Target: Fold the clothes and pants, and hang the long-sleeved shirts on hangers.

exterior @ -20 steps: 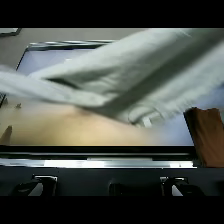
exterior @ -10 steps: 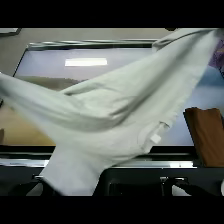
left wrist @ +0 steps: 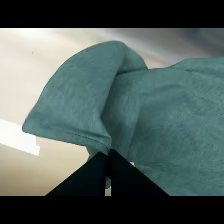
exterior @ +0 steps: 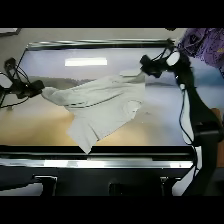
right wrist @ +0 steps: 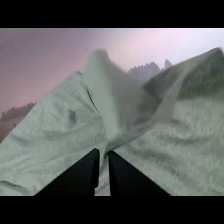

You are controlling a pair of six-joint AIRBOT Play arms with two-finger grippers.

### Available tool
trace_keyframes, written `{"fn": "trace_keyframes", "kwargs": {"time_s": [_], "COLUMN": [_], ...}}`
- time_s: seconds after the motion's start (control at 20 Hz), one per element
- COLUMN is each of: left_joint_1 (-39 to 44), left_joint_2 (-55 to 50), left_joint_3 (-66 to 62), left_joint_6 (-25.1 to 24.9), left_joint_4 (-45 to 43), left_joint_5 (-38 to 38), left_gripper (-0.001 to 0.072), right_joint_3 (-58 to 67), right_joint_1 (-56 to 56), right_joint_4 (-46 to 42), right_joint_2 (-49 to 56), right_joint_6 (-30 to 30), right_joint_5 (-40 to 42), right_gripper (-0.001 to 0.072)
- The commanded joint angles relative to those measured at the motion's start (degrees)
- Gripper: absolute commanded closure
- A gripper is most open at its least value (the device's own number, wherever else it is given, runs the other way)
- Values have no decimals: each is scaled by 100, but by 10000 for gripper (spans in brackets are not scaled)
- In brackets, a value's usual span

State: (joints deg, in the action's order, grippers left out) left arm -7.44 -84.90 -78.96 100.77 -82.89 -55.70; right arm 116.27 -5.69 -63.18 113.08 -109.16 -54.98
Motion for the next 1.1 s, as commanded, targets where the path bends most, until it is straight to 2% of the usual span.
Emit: {"fn": "trace_keyframes", "kwargs": {"time_s": [0.0,0.05,0.1,0.15,0.35,0.5,0.6,0.7,0.9,1.05], "left_joint_1": [2,2,-4,-11,-24,-22,-22,-22,-22,-22], "left_joint_2": [-595,-595,-577,-540,-452,-442,-442,-442,-444,-444], "left_joint_3": [76,76,76,76,-44,-153,-160,-160,-160,-160], "left_joint_6": [22,20,11,-26,-26,-26,-24,-24,-24,-24], "left_joint_4": [192,192,190,188,186,188,188,190,190,190], "left_joint_5": [116,118,114,109,-68,-328,-417,-452,-538,-535], "left_gripper": [692,692,692,692,692,692,692,692,692,692], "right_joint_3": [4,4,7,7,2,-555,-1650,-3156,-5984,-7020], "right_joint_1": [-201,-153,-68,74,699,962,975,870,-214,-1488], "right_joint_4": [107,111,103,101,-225,-638,-289,549,2006,2575], "right_joint_2": [400,326,210,20,-1078,-2020,-2704,-3383,-4382,-4380], "right_joint_6": [-24,-9,138,476,1587,1641,1615,1532,1316,1080], "right_joint_5": [-96,-286,-573,-1003,-2992,-3379,-3123,-2581,-575,883], "right_gripper": [513,402,260,221,220,220,220,219,219,219]}}
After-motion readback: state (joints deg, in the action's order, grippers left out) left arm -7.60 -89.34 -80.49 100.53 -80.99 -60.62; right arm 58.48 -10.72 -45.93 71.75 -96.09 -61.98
